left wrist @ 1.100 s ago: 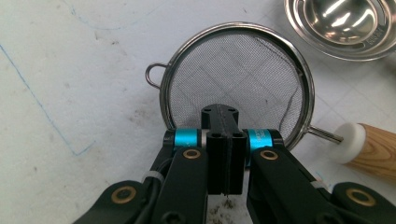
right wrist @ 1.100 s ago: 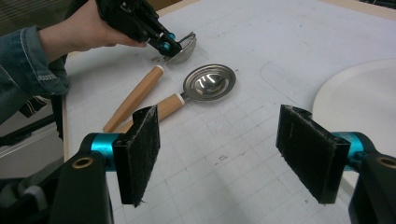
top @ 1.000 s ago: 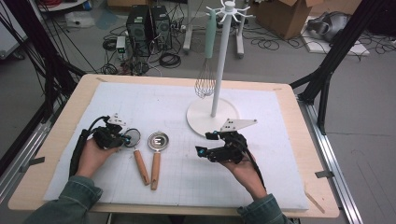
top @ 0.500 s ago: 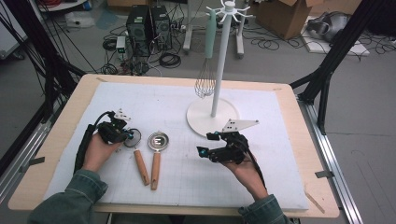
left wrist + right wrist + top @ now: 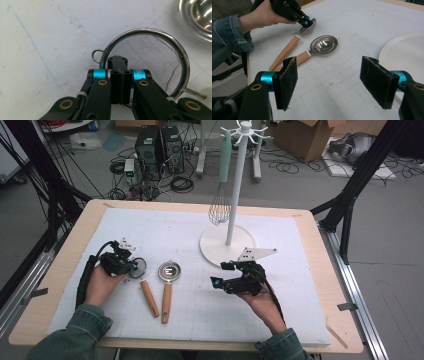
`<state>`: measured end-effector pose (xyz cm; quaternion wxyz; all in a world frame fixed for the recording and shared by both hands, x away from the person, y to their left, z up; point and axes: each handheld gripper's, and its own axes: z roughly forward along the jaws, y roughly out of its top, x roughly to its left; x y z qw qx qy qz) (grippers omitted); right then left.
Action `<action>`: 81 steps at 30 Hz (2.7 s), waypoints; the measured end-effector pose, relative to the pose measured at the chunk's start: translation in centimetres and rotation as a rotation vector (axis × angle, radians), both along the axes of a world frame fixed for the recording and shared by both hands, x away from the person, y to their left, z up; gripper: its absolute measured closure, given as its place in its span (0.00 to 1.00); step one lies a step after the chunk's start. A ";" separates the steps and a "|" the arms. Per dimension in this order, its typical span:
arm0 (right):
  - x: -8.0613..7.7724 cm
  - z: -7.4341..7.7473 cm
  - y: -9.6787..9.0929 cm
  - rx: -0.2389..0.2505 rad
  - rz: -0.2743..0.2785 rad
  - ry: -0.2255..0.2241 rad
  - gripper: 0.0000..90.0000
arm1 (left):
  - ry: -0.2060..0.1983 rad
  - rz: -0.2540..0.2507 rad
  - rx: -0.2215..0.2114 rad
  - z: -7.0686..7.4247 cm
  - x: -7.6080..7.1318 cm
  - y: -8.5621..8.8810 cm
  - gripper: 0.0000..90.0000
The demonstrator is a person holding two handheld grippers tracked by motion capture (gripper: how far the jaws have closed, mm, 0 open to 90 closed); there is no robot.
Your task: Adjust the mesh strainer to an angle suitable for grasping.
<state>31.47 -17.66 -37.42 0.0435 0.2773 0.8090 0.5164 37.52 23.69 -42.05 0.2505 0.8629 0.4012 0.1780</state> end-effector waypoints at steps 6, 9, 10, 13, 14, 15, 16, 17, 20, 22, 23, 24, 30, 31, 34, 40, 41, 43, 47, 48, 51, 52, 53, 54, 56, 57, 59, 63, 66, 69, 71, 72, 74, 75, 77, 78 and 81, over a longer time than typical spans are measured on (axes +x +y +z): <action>0.1 -0.1 0.2 0.000 0.004 0.009 0.33 | -0.009 0.035 0.016 0.0 -0.4 1.2 1.00; 0.2 -0.2 0.4 0.000 0.009 0.010 0.33 | -0.008 0.049 0.019 0.0 -0.7 1.8 1.00; 0.2 -0.2 0.4 0.000 0.010 0.008 0.33 | -0.010 0.055 0.011 -0.1 -0.8 2.1 1.00; 0.2 -0.3 0.6 -0.003 0.012 0.010 0.33 | -0.009 0.064 0.023 0.0 -1.1 2.5 1.00; 0.2 -0.3 0.6 -0.004 0.011 0.013 0.33 | -0.009 0.067 0.026 0.0 -1.2 2.7 1.00; 0.3 -0.4 0.7 -0.005 0.012 0.015 0.33 | -0.012 0.076 0.025 0.0 -1.3 2.8 1.00; 0.3 -0.4 0.7 -0.003 0.014 0.013 0.33 | -0.010 0.073 0.031 0.0 -1.3 3.0 1.00; 0.3 -0.4 0.7 -0.003 0.014 0.016 0.33 | -0.007 0.075 0.032 0.0 -1.4 3.2 1.00; 0.3 -0.5 0.8 -0.005 0.012 0.017 0.33 | -0.008 0.089 0.031 0.0 -1.7 3.7 1.00; 0.4 -0.5 0.9 -0.003 0.017 0.017 0.33 | -0.004 0.095 0.040 0.1 -1.9 4.1 1.00; 0.4 -0.5 1.0 -0.004 0.017 0.015 0.33 | -0.003 0.092 0.045 0.1 -2.0 4.3 1.00; 0.4 -0.5 1.0 -0.005 0.019 0.017 0.33 | -0.001 0.098 0.049 0.1 -2.1 4.6 1.00; 0.5 -0.6 1.2 -0.004 0.020 0.023 0.33 | 0.004 0.111 0.053 0.2 -2.6 5.5 1.00; 0.5 -0.6 1.2 -0.005 0.020 0.024 0.33 | 0.005 0.113 0.055 0.2 -2.7 5.6 1.00; 0.5 -0.7 1.3 -0.004 0.019 0.025 0.33 | 0.010 0.114 0.061 0.2 -3.0 6.0 1.00; 0.6 -0.7 1.3 -0.002 0.021 0.024 0.33 | 0.016 0.116 0.057 0.2 -3.6 6.5 1.00; 0.6 -0.7 1.3 -0.003 0.021 0.024 0.33 | 0.016 0.113 0.047 0.2 -3.6 6.6 1.00; 0.6 -0.7 1.4 -0.002 0.020 0.024 0.33 | 0.010 0.112 0.024 0.3 -3.7 6.8 1.00; 0.5 -0.7 1.3 0.000 0.020 0.025 0.32 | 0.000 0.085 -0.020 0.7 -3.8 7.0 1.00; 0.5 -0.6 1.2 0.000 0.019 0.024 0.32 | -0.003 0.083 -0.026 0.8 -3.9 7.0 1.00; 0.5 -0.6 1.0 0.003 0.013 0.018 0.32 | -0.014 0.066 -0.047 1.1 -4.1 7.1 0.99; 0.5 -0.5 0.9 0.003 0.012 0.022 0.31 | -0.019 0.064 -0.050 1.1 -4.2 7.1 0.99; 0.4 -0.5 0.8 0.003 0.008 0.023 0.31 | -0.024 0.060 -0.060 1.2 -4.3 7.1 0.99; 0.4 -0.5 0.6 0.004 0.006 0.019 0.31 | -0.025 0.051 -0.066 1.3 -4.4 7.2 0.99; 0.4 -0.6 0.4 0.004 -0.003 0.015 0.30 | -0.033 0.044 -0.088 1.4 -4.6 7.3 0.98; 0.3 -0.5 0.2 0.003 -0.006 0.020 0.30 | -0.036 0.035 -0.096 1.5 -4.8 7.3 0.98; 0.2 -0.5 -0.1 0.007 -0.011 0.014 0.30 | -0.042 0.019 -0.111 1.5 -5.0 7.3 0.97; 0.0 -0.4 -0.5 0.004 -0.018 0.013 0.29 | -0.050 -0.006 -0.131 1.7 -5.5 7.3 0.97; -0.2 -0.3 -0.8 0.002 -0.023 0.011 0.28 | -0.054 -0.029 -0.146 1.8 -5.7 7.2 0.97; -0.3 -0.3 -1.2 0.007 -0.030 0.012 0.28 | -0.056 -0.064 -0.160 2.0 -6.0 7.1 0.97; -0.4 -0.4 -1.4 0.009 -0.038 0.011 0.28 | -0.059 -0.088 -0.168 2.1 -6.2 6.9 0.97; -0.4 -0.4 -1.5 0.010 -0.037 0.012 0.28 | -0.057 -0.097 -0.176 2.1 -6.3 6.8 0.97; -0.5 -0.5 -1.7 0.006 -0.041 0.010 0.28 | -0.058 -0.116 -0.183 2.2 -6.5 6.7 0.98; -0.6 -0.4 -1.8 0.002 -0.040 0.014 0.28 | -0.056 -0.126 -0.188 2.2 -6.6 6.6 0.98; -0.7 -0.5 -2.0 0.001 -0.044 0.012 0.28 | -0.056 -0.145 -0.193 2.2 -6.7 6.4 0.98; -0.7 -0.5 -2.1 -0.002 -0.044 0.011 0.28 | -0.056 -0.155 -0.196 2.2 -6.8 6.3 0.98; -0.8 -0.5 -2.5 -0.004 -0.050 0.013 0.27 | -0.053 -0.191 -0.201 2.2 -6.9 6.0 0.98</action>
